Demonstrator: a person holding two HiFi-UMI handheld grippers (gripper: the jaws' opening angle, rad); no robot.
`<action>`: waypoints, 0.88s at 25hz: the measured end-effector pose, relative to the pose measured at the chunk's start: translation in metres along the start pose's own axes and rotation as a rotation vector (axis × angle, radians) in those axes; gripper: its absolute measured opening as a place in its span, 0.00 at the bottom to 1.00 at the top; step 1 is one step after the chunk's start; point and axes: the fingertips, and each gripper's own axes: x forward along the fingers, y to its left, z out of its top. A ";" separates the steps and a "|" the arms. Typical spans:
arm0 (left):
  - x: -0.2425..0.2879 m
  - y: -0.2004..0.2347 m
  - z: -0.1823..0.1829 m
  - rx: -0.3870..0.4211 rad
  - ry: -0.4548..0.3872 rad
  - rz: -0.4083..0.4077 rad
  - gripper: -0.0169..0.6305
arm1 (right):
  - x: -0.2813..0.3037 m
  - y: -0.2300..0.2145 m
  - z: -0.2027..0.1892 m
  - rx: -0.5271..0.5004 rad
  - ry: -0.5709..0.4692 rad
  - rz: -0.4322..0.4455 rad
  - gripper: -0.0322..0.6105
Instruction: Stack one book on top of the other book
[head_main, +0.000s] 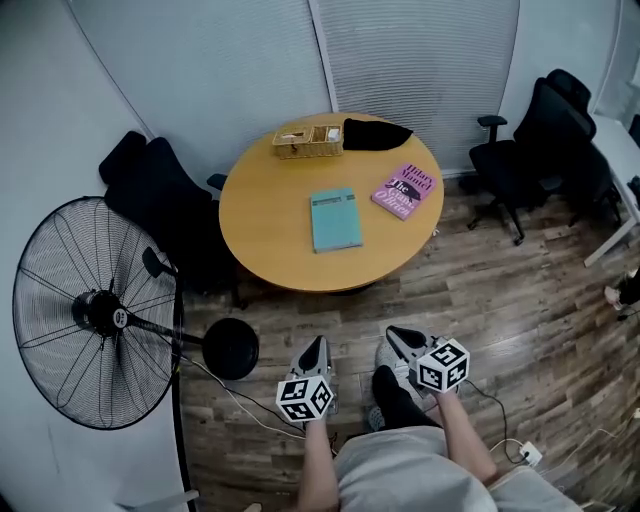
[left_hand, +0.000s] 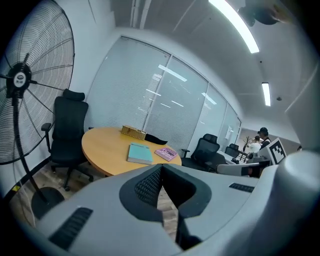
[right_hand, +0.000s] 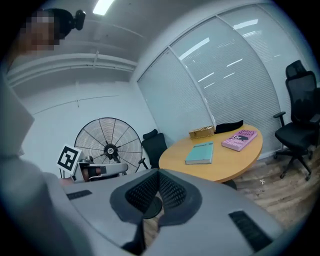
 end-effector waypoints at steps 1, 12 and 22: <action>0.006 0.003 0.002 0.000 0.006 0.001 0.07 | 0.008 -0.002 0.002 0.000 0.008 0.008 0.07; 0.088 0.039 0.050 0.000 0.024 0.029 0.07 | 0.081 -0.077 0.052 0.032 0.037 -0.066 0.07; 0.157 0.061 0.093 0.075 0.046 0.075 0.07 | 0.137 -0.148 0.095 0.066 0.030 -0.094 0.07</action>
